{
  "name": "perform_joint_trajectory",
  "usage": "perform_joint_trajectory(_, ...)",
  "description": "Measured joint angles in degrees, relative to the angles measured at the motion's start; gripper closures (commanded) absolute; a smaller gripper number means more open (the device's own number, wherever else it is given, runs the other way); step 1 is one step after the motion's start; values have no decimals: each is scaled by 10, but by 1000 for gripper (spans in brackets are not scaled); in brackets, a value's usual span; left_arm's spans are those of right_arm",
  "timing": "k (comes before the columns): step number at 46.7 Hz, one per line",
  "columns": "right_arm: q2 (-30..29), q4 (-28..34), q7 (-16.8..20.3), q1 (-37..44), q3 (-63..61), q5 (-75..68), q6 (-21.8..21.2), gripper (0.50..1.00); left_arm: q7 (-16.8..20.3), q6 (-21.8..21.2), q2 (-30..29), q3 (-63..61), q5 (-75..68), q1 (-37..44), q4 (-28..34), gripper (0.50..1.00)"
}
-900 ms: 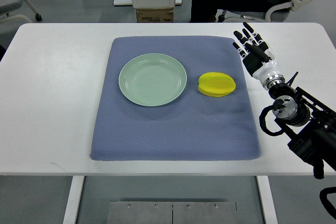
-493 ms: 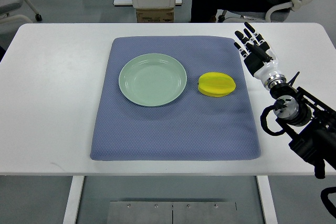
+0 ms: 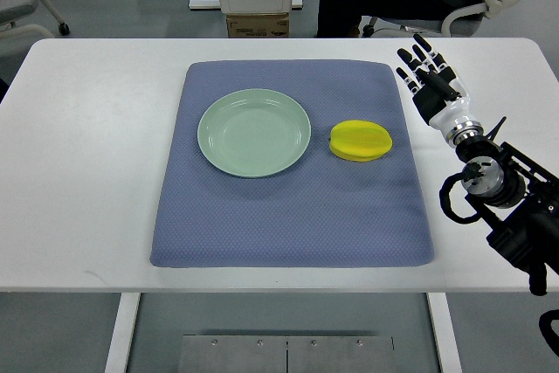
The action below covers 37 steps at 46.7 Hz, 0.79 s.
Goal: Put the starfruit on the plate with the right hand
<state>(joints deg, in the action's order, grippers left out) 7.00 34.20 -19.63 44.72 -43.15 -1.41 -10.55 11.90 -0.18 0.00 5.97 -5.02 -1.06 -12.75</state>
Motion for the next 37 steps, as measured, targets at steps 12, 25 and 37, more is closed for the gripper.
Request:
perform_joint_trajectory(12, -1, 0, -1, 0, 0, 0, 0, 500, 0, 0, 0, 0, 0, 0, 0, 500)
perform_joint_trajectory(25, -1, -1, -1, 3, 0, 0, 0, 500, 1, 0, 0, 0, 0, 0, 0, 500)
perform_joint_trajectory(37, -1, -14, -1, 2, 0, 0, 0, 500, 1, 0, 0, 0, 0, 0, 0, 500)
